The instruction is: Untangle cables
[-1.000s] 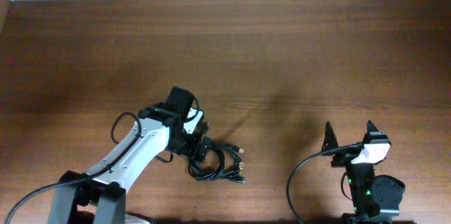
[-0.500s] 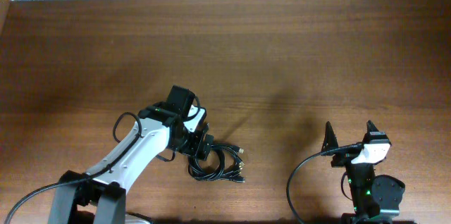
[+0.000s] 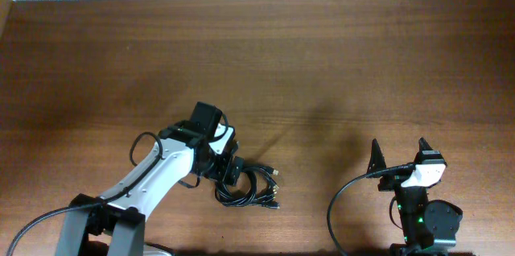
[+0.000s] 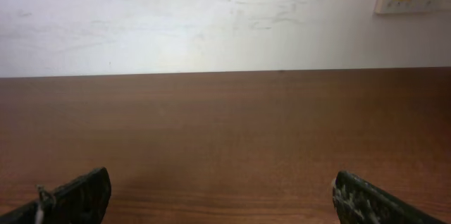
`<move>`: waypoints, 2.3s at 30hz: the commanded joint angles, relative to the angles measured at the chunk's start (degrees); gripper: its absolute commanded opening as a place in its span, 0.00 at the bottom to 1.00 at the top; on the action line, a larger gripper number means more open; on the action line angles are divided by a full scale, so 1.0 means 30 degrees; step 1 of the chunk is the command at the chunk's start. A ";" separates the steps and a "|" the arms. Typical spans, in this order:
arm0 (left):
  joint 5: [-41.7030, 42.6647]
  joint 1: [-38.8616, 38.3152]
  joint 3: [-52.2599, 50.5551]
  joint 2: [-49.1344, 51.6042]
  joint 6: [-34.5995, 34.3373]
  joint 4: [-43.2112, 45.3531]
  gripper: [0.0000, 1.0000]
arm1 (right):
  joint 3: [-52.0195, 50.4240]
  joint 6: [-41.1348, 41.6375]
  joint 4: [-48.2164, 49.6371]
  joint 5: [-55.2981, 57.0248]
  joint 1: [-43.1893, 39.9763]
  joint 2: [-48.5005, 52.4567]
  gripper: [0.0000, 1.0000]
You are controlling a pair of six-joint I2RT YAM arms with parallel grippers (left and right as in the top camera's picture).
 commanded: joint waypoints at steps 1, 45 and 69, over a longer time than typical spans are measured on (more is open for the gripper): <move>0.0080 -0.0109 -0.0882 0.0058 -0.0240 0.0619 1.00 | -0.0095 0.0197 -0.0146 0.0233 0.0182 -0.0007 0.99; -0.0867 -0.0102 0.1042 0.0058 -0.0240 0.1494 0.00 | -0.0095 0.0197 -0.0146 0.0233 0.0182 -0.0007 0.99; -0.3016 -0.0087 0.2856 0.0058 -0.5989 0.7621 0.00 | -0.0095 0.0197 -0.0146 0.0233 0.0182 -0.0007 0.99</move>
